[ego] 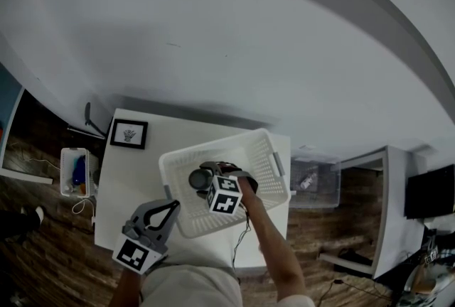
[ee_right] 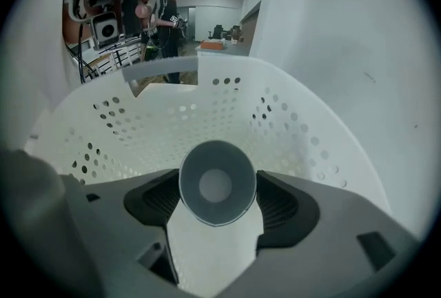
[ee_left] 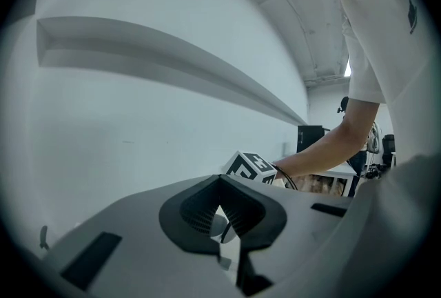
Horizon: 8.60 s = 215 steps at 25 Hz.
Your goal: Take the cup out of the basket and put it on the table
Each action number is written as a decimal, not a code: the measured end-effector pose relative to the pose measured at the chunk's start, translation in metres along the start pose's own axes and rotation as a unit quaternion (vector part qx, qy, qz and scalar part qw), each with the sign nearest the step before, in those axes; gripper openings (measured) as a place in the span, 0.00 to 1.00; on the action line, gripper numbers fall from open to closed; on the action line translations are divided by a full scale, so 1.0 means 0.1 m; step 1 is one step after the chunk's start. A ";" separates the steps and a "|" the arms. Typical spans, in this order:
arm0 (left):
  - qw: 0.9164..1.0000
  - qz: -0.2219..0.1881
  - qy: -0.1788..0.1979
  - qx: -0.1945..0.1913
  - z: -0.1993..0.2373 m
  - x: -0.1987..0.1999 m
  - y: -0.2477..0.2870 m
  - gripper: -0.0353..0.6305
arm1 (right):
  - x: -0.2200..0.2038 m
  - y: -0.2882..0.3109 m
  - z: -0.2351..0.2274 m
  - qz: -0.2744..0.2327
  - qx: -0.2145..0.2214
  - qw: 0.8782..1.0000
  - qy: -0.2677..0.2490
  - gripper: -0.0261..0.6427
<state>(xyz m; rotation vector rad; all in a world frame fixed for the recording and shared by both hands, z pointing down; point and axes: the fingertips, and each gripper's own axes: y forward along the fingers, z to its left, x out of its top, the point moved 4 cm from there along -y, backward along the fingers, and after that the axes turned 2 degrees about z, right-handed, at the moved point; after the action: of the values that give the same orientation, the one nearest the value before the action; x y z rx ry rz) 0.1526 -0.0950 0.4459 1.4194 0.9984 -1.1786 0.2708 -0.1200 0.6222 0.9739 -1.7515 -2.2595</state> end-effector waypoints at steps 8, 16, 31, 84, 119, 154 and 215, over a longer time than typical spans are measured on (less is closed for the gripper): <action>0.999 -0.014 -0.045 0.017 -0.05 0.03 -0.09 0.05 | 0.18 -0.34 0.01 -0.007 -0.020 1.000 -0.010 0.56; 0.999 -0.017 -0.034 0.018 -0.08 0.05 -0.24 0.05 | 0.37 -0.65 0.05 -0.014 -0.040 0.999 -0.017 0.56; 0.999 -0.028 -0.030 0.019 -0.12 0.06 -0.55 0.05 | 0.75 -1.11 0.22 -0.020 -0.070 0.997 -0.039 0.56; 0.977 -0.016 -0.070 0.203 0.11 -0.50 -1.91 0.05 | 2.29 -0.50 1.13 -0.092 0.011 0.978 -0.186 0.55; 0.954 0.056 -0.102 0.276 0.12 -1.27 -2.43 0.05 | 2.25 1.17 1.78 -0.028 0.116 0.973 -0.197 0.55; 0.954 0.071 -0.108 0.272 0.17 -1.38 -2.45 0.05 | 2.13 1.45 1.88 0.006 0.130 0.968 -0.216 0.55; 0.958 -0.074 -0.083 0.264 0.19 -0.42 -2.65 0.05 | 2.61 -1.16 1.56 -0.552 -0.037 0.823 0.130 0.05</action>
<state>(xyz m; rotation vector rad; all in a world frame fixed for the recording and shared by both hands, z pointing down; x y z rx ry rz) -0.1152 -0.0702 0.4386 1.6356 0.7067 -1.7375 0.0130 -0.0748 0.4291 2.6138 -1.0121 -2.4152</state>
